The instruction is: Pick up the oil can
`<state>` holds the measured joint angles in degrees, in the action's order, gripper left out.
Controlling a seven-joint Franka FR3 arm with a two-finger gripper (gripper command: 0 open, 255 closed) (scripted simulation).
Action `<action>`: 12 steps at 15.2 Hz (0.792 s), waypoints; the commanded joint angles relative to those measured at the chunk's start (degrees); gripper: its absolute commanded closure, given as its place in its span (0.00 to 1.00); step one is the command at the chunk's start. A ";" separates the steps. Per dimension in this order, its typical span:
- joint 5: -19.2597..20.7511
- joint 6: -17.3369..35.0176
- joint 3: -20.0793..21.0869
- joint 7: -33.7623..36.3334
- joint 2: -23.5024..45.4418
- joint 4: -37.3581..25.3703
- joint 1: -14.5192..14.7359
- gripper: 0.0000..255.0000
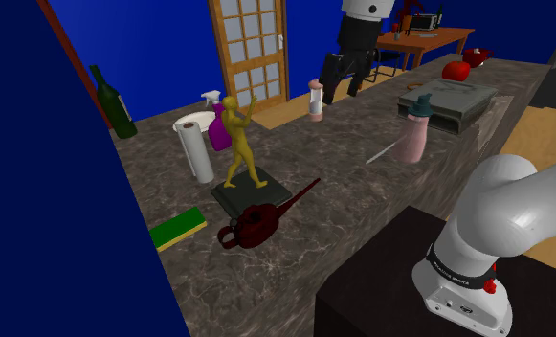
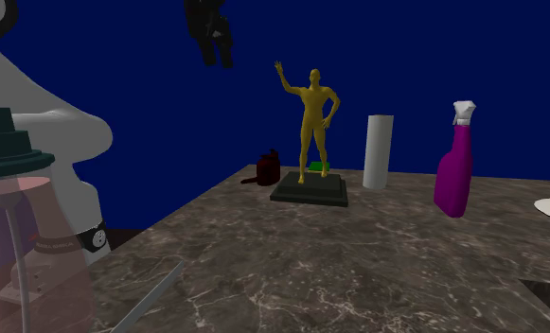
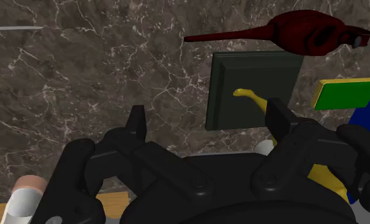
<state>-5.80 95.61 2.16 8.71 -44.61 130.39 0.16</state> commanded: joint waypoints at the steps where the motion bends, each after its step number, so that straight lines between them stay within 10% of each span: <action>1: 0.00 0.00 0.00 0.00 0.00 0.00 0.00 0.00; 12: -3.81 18.91 -3.12 -27.39 11.55 8.26 12.43 0.00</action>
<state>-9.21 113.21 -0.63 -15.78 -34.29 138.52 11.42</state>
